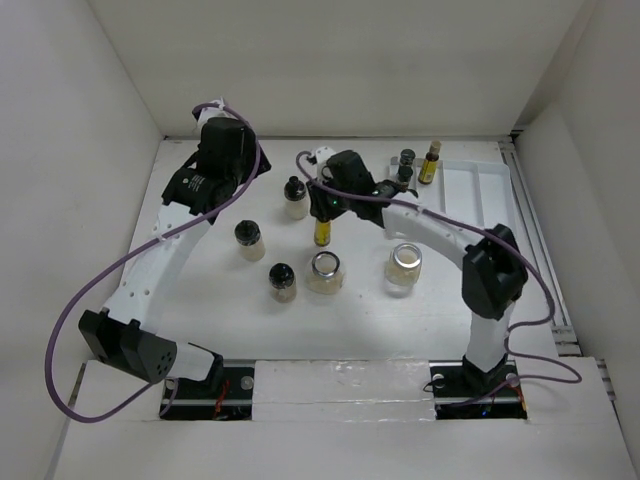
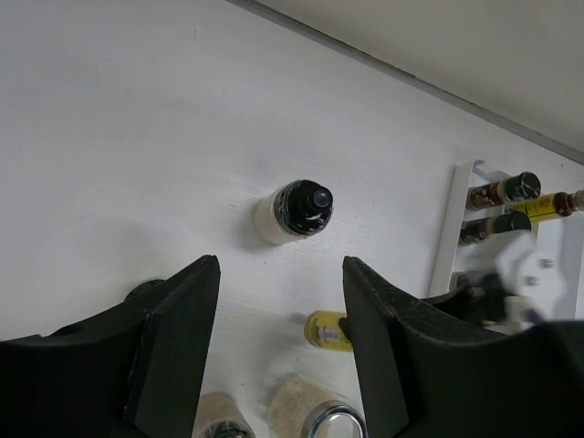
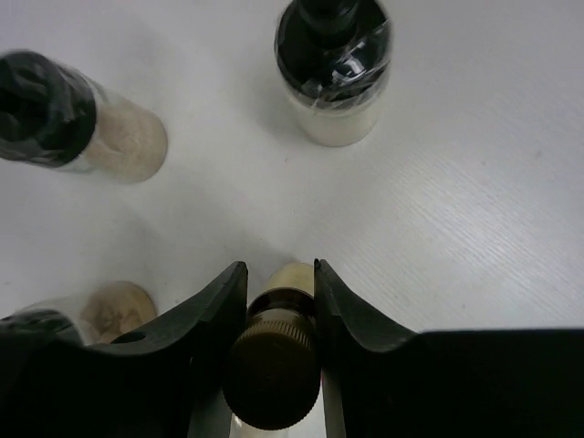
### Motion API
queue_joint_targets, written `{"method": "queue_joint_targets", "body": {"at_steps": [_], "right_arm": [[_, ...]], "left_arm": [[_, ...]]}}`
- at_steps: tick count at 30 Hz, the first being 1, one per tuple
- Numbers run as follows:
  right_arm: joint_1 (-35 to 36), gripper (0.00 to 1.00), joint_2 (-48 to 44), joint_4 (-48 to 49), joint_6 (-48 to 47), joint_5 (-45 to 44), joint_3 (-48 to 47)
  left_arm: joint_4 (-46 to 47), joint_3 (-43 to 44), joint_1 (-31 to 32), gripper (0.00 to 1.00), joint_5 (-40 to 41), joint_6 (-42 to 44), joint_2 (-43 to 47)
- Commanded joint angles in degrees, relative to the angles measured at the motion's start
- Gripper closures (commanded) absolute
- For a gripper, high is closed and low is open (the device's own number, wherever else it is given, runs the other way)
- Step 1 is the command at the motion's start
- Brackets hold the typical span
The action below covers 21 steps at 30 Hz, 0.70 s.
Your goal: Organize the condiment bottles
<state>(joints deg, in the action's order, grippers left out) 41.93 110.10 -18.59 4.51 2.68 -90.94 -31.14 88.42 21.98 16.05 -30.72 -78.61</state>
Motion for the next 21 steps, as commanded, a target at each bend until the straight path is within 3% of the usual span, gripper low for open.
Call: {"method": "queue_joint_targets", "body": {"at_steps": [1, 6, 10, 15, 21], "right_arm": [[-5.4, 0.87, -13.8, 4.8, 1.7, -1.5, -2.8], [-17.3, 0.89, -24.6, 2.4, 1.7, -2.4, 2.0], [-27.9, 0.89, -27.7, 1.8, 0.5, -1.7, 6.7], [-36.1, 0.91, -24.0, 6.1, -0.1, -1.2, 8.4], [-38.7, 0.93, -17.1, 10.2, -0.1, -2.2, 8.5]], "left_arm": [[1.2, 0.2, -0.4, 0.48, -2.0, 0.5, 1.7], [3.1, -1.2, -0.4, 0.48, -7.1, 1.5, 1.7], [4.3, -2.7, -0.4, 0.48, -8.8, 1.5, 1.2], [4.9, -2.6, -0.4, 0.48, -10.9, 1.5, 0.0], [6.2, -2.6, -0.4, 0.48, -14.5, 1.5, -0.7]]}}
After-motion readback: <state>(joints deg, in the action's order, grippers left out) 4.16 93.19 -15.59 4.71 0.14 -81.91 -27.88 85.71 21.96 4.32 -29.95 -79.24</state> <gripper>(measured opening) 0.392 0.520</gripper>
